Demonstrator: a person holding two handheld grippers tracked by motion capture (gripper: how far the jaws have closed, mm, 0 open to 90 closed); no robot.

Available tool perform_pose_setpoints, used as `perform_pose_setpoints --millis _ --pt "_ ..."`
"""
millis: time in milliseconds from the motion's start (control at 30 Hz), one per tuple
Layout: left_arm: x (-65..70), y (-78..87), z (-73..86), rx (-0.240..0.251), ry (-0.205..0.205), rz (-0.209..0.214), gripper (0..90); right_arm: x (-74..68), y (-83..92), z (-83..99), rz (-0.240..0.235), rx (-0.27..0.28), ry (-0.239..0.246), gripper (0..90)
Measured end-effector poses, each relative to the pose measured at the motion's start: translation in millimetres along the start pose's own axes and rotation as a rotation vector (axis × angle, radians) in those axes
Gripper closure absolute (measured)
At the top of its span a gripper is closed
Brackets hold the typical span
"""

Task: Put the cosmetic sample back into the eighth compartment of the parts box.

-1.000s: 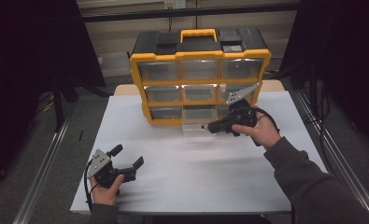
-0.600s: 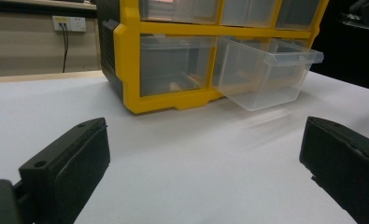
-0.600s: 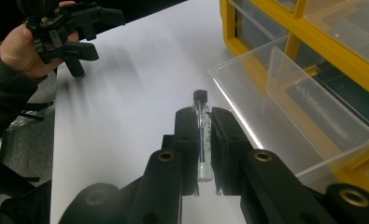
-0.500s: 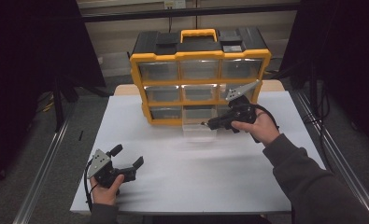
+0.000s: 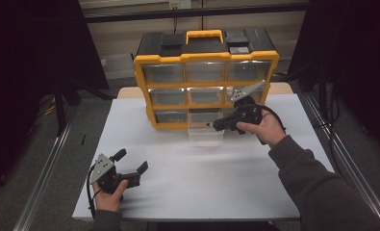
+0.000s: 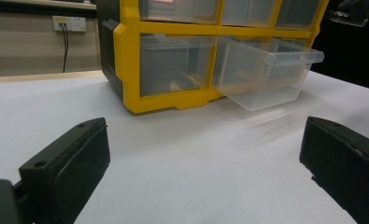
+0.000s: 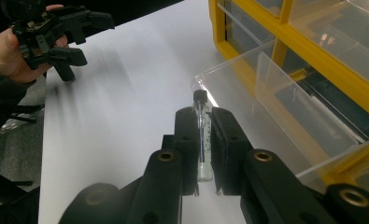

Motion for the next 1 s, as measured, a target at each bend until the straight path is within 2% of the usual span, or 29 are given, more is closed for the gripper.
perform_pose_setpoints --millis 133,900,933,1000 --pt "-0.7 0.2 -0.1 -0.002 -0.013 0.002 1.8 1.2 -1.3 -1.3 0.01 -0.006 0.006 81.1" --pt "-0.7 0.3 -0.5 0.002 -0.009 0.0 1.8 10.1 -12.4 -6.3 0.04 -0.018 0.009 81.1" --pt "0.0 0.2 -0.3 0.003 0.002 -0.002 1.8 10.4 -13.0 -6.2 0.041 -0.022 0.009 81.1" --pt "-0.8 0.3 -0.4 0.002 -0.009 0.0 1.8 11.4 -14.7 -6.2 0.041 -0.023 0.01 81.1"
Point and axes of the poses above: each handheld gripper's, and its own axes: y roughly backward along the jaws, z roughly out of its underside, x roughly to its right, the point moved 5 cm from there along -y, roughly forward along the jaws, and after that the axes turned 9 degrees about x, right-handed, at the moved point
